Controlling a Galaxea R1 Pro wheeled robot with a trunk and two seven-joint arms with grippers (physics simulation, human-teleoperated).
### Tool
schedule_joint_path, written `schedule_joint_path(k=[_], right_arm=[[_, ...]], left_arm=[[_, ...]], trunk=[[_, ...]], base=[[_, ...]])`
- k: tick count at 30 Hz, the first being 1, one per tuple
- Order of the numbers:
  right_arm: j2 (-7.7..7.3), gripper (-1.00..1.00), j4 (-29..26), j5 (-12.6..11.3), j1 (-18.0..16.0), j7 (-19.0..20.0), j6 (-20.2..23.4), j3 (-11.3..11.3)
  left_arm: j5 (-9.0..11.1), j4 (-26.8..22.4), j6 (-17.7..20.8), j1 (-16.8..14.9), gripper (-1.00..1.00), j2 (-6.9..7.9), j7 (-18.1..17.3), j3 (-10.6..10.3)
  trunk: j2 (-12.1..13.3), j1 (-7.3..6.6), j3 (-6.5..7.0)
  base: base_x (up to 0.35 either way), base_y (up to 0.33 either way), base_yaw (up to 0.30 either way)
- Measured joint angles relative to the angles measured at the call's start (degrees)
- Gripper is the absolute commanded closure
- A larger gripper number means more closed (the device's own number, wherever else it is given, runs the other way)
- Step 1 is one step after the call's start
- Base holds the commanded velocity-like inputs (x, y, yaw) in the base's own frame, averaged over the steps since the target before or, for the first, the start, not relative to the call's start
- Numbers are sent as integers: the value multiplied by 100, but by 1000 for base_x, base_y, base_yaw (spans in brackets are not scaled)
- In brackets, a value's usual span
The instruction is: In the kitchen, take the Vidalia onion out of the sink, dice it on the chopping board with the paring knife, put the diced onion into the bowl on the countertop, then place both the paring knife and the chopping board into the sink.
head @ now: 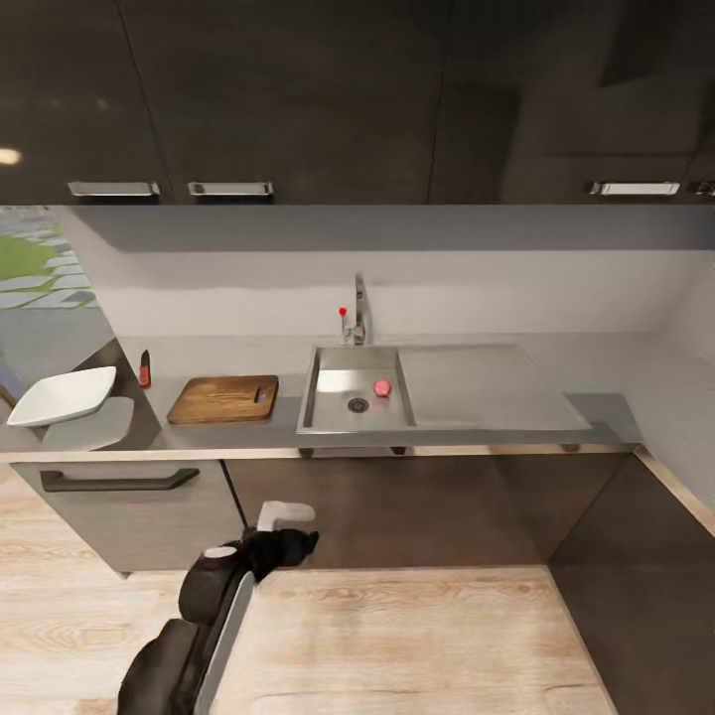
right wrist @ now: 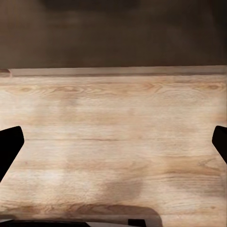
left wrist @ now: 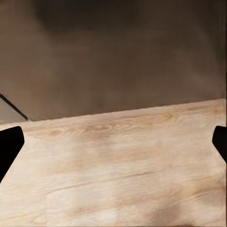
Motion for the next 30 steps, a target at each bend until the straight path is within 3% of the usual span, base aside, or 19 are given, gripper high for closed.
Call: schedule_joint_path(k=[1, 3, 5, 12, 14, 18, 20, 21, 23, 25, 30], right_arm=[[-3, -100, 0, 0, 0, 0, -6, 0], [-3, -100, 2, 1, 0, 0, -7, 0], [-1, -100, 8, 1, 0, 0, 1, 0], [-6, -100, 9, 1, 0, 4, 5, 0], [-7, -100, 9, 0, 0, 3, 5, 0], [-9, -100, 23, 1, 0, 5, 12, 0], [-12, -100, 77, 1, 0, 6, 9, 0], [-15, -100, 88, 1, 0, 7, 8, 0], [-22, -100, 114, 1, 0, 12, 6, 0], [-25, -100, 127, 1, 0, 14, -5, 0], [-26, -100, 126, 1, 0, 15, -15, 0]], left_arm=[[-2, 0, 219, -464, -100, -52, 0, -4], [2, 2, 522, -973, -100, -83, 0, -8], [14, 65, 720, -1689, -100, -105, 6, -7], [29, 929, 780, -2990, -100, -124, 8, -7], [39, 1476, 783, -3517, -100, -144, 8, -7], [177, 3225, 773, -4917, -100, -185, -6, -4], [382, 4342, 697, -5561, -100, -198, -26, 2], [465, 4622, 654, -5724, -100, -204, -26, 4], [844, 5498, 368, -6225, -100, -221, -6, 12], [1159, 6044, 45, -6534, -100, -236, 17, 12], [1251, 6323, -53, -6625, -100, -227, 29, 2]], trunk=[[2, 1, 0], [1, 0, -1], [1, 0, 0], [1, 0, -1], [1, 0, -1], [1, 0, 0], [1, 0, -1], [0, 0, -1], [0, 0, -1], [0, 0, -1], [0, 0, -2]], base=[[0, 0, 0], [0, 0, 0], [0, 0, 0], [0, 0, 0], [0, 0, 0], [0, 0, 0], [0, 0, 0], [0, 0, 0], [0, 0, 0], [0, 0, 0], [0, 0, 0]])
